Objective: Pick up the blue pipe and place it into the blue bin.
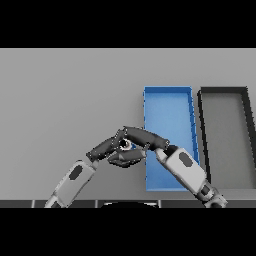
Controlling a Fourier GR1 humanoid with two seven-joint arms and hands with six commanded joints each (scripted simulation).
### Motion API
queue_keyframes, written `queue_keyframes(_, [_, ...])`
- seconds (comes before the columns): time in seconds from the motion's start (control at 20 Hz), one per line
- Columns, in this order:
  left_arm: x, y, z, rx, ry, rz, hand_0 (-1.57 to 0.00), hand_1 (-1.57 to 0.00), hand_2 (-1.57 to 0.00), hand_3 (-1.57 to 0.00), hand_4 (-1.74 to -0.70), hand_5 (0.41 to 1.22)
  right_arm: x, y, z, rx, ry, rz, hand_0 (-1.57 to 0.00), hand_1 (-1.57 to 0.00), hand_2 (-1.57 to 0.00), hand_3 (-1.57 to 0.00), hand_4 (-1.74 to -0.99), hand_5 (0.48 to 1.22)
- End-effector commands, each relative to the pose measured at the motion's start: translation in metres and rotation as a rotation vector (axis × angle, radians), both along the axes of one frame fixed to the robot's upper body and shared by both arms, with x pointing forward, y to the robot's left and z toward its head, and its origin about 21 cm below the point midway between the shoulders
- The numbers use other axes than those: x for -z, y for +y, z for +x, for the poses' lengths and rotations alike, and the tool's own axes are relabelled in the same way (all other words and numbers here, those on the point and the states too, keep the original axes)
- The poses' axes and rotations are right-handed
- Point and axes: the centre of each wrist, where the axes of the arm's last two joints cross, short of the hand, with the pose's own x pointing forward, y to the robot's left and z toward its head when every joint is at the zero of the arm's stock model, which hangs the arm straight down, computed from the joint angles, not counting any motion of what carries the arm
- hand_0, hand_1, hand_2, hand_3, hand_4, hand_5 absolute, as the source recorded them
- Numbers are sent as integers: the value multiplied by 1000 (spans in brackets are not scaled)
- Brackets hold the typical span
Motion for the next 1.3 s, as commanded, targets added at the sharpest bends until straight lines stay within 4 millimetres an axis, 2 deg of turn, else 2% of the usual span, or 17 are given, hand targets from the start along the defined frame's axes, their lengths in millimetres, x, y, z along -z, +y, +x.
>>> queue_keyframes(0.0, [3, -2, 0, -6, 8, 12, -12, -12, -10, -11, -896, 555, -7, 2, -4, -7, 21, 10, -1571, -1571, -1571, -1571, -1490, 1221])
queue_keyframes(0.05, [2, -2, 3, -15, 12, 14, -10, -9, -8, -9, -901, 548, -12, 1, -1, -10, 55, 22, -1571, -1571, -1571, -1571, -1491, 1221])
queue_keyframes(0.2, [4, -3, -4, 2, 25, 9, -4, -4, -4, -4, -914, 524, -32, -7, -2, -22, 104, 48, -1571, -1571, -1571, -1571, -1613, 1221])
queue_keyframes(0.3, [2, -4, -3, -2, 34, 22, -3, -2, -2, -2, -915, 507, -54, -9, 1, -19, 146, 88, -1571, -1571, -1571, -1571, -1659, 1221])
queue_keyframes(0.35, [5, -3, -5, -7, 45, 29, -2, -2, -1, -2, -917, 504, -68, -15, 3, -2, 163, 125, -1571, -1571, -1571, -1571, -1675, 1194])
queue_keyframes(0.5, [5, -1, -9, 5, 46, 25, 0, 0, 0, 0, -917, 503, -111, -24, 12, -5, 163, 225, -1571, -1571, -1571, -1571, -1707, 1141])
queue_keyframes(0.55, [4, -3, -5, -7, 45, 31, 0, 0, 0, 0, -915, 503, -130, -26, 17, 19, 113, 248, -1571, -1571, -1571, -1571, -1714, 1134])
queue_keyframes(0.7, [2, 1, -7, 6, 24, 14, 0, 0, 1, 0, -907, 499, -160, -39, 31, 125, 52, 297, -1571, -1571, -1571, -1571, -1727, 1113])
queue_keyframes(0.8, [3, 2, -9, 12, 32, 8, 1, 1, 1, 1, -906, 492, -173, -50, 50, 259, 27, 290, -1571, -1571, -1571, -1571, -1732, 1117])
queue_keyframes(0.9, [0, 2, -6, 10, 29, 16, 1, 1, 1, 1, -907, 491, -173, -70, 66, 389, 51, 283, -1571, -1571, -1571, -1571, -1735, 1131])
queue_keyframes(1.0, [2, 3, -10, 6, 36, 11, 1, 1, 1, 1, -911, 487, -161, -89, 80, 498, 81, 246, -1571, -1571, -1571, -1571, -1737, 1135])
queue_keyframes(1.15, [3, 6, -7, -9, 48, 14, 1, 1, 1, 1, -902, 489, -120, -121, 95, 632, 219, 231, -1571, -1571, -1571, -1571, -1739, 1120])
queue_keyframes(1.25, [5, 5, -7, -9, 47, 18, 1, 1, 1, 1, -893, 487, -93, -131, 95, 698, 292, 197, -1571, -1571, -1571, -1571, -1740, 1121])
